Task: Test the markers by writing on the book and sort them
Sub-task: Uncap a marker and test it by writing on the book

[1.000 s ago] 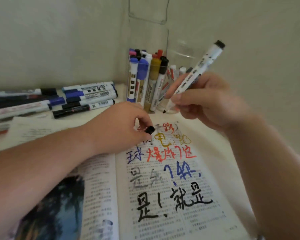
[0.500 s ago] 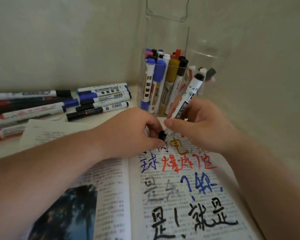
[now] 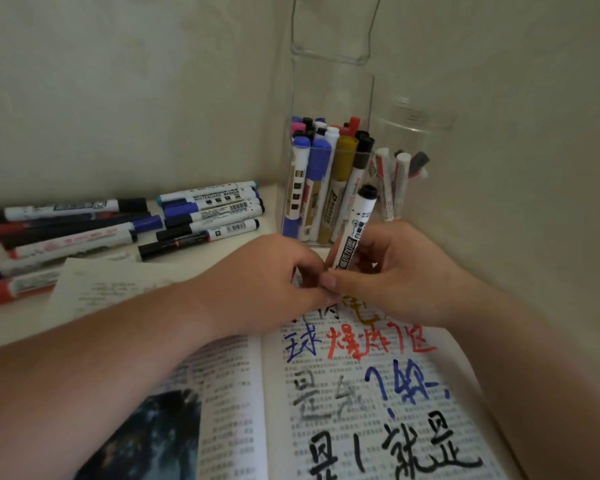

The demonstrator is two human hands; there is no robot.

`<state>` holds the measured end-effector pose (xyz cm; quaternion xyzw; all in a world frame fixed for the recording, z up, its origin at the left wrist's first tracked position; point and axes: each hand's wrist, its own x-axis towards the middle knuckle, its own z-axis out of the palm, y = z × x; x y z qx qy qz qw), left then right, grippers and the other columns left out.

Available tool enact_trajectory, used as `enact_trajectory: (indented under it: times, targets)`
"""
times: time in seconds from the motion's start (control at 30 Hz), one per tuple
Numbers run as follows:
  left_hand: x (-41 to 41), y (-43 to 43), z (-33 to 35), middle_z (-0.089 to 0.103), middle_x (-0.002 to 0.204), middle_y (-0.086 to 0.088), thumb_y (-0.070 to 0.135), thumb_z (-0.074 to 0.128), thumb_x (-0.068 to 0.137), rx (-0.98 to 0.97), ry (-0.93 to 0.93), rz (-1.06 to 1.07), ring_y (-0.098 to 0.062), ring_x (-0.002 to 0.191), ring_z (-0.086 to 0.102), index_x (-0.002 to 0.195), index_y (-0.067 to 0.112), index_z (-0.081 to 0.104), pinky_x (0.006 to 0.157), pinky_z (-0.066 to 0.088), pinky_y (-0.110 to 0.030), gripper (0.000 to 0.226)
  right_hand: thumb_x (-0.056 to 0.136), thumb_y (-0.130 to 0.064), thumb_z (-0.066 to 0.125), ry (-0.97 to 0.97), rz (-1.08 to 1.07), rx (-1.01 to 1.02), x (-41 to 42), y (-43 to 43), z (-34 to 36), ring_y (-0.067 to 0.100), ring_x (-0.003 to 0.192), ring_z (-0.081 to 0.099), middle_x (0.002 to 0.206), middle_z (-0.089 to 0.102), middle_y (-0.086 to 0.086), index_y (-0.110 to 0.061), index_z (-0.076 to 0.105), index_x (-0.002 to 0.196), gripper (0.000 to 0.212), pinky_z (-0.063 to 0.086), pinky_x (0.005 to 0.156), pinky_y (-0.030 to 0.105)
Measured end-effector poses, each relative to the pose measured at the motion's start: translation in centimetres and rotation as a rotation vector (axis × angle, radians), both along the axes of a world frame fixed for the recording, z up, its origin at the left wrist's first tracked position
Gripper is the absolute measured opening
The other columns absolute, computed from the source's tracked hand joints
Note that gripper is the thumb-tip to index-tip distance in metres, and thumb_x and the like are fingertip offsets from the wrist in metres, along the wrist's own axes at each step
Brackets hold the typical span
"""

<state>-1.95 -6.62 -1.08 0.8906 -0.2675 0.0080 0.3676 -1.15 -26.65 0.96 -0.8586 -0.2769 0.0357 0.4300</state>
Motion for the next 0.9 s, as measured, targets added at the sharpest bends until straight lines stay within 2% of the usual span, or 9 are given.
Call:
enact_trajectory:
  times: [0.07,0.13,0.2,0.27,0.37,0.47,0.63,0.73,0.9]
  targets:
    - [0.0,0.0,-0.2,0.065,0.073,0.019,0.043,0.073,0.085,0.013,-0.004,0.008,0.006,0.069,0.06,0.08,0.035,0.073,0.058,0.041,-0.011,0.009,0.086,-0.032,0.079,-0.047,-0.028,0.093,-0.4,-0.1,0.4,0.027,0.067,0.062,0.076,0.07,0.004,-0.033,0.075,0.097,0.011,0.057,0.064,0.042]
    - [0.0,-0.1,-0.5,0.066,0.079,0.018,0.045,0.072,0.085,0.036,-0.034,0.023,0.006,0.073,0.059,0.086,0.033,0.075,0.06,0.042,-0.012,0.013,0.09,-0.029,0.074,-0.075,-0.076,0.161,-0.9,0.1,0.8,0.015,0.061,0.056,0.069,0.067,-0.006,-0.032,0.075,0.094,0.005,0.05,0.058,0.028]
    - [0.0,-0.1,-0.5,0.066,0.083,0.017,0.048,0.07,0.084,0.043,-0.049,0.027,0.004,0.077,0.06,0.087,0.033,0.074,0.064,0.045,-0.014,0.015,0.093,-0.031,0.07,-0.121,-0.13,0.054,-1.1,0.1,1.0,0.018,0.061,0.056,0.071,0.066,-0.003,-0.025,0.074,0.097,0.009,0.05,0.057,0.033]
    - [0.0,-0.2,-0.4,0.065,0.081,0.017,0.046,0.071,0.083,0.05,-0.045,0.033,0.006,0.076,0.058,0.083,0.036,0.072,0.062,0.041,-0.012,0.011,0.093,-0.035,0.068,-0.149,-0.15,-0.064,-1.4,0.2,1.1,0.016,0.064,0.059,0.076,0.067,-0.001,-0.025,0.073,0.101,0.013,0.053,0.06,0.035]
    - [-0.2,-0.1,-0.5,0.061,0.078,0.016,0.044,0.072,0.083,0.041,-0.043,0.039,0.004,0.074,0.057,0.08,0.037,0.069,0.061,0.041,-0.013,0.009,0.094,-0.029,0.069,-0.146,-0.151,-0.11,-1.7,0.5,1.4,0.005,0.067,0.061,0.08,0.068,-0.012,-0.033,0.07,0.094,0.004,0.052,0.059,0.022]
    - [-0.3,-0.2,-0.4,0.061,0.08,0.013,0.048,0.07,0.085,0.009,-0.021,0.047,0.0,0.075,0.058,0.089,0.031,0.073,0.063,0.043,-0.017,0.018,0.095,-0.025,0.069,-0.112,-0.126,-0.12,-1.8,0.7,1.8,-0.003,0.072,0.063,0.08,0.067,-0.026,-0.041,0.066,0.089,0.018,0.049,0.064,0.014]
    - [-0.6,-0.5,0.0,0.06,0.083,0.016,0.045,0.068,0.09,0.011,-0.009,0.031,0.004,0.077,0.056,0.094,0.029,0.073,0.063,0.037,-0.011,0.016,0.096,-0.021,0.069,-0.094,-0.059,-0.113,-1.7,0.5,2.4,-0.001,0.089,0.069,0.094,0.073,-0.023,-0.037,0.072,0.103,0.018,0.054,0.079,0.02]
    - [-0.6,-0.4,0.0,0.061,0.084,0.015,0.044,0.072,0.087,0.028,0.014,0.045,0.004,0.078,0.057,0.096,0.03,0.072,0.064,0.042,-0.013,0.017,0.096,-0.02,0.069,-0.13,-0.049,-0.132,-1.7,0.7,2.5,-0.007,0.076,0.063,0.078,0.066,-0.032,-0.045,0.063,0.085,0.028,0.047,0.068,0.011]
    - [-0.6,-0.5,-0.4,0.06,0.084,0.016,0.046,0.075,0.084,0.057,0.008,0.065,-0.001,0.078,0.058,0.097,0.033,0.071,0.068,0.046,-0.016,0.02,0.095,-0.03,0.068,-0.143,-0.124,-0.159,-1.6,0.9,2.0,0.001,0.062,0.054,0.072,0.064,-0.011,-0.031,0.069,0.088,0.007,0.048,0.06,0.02]
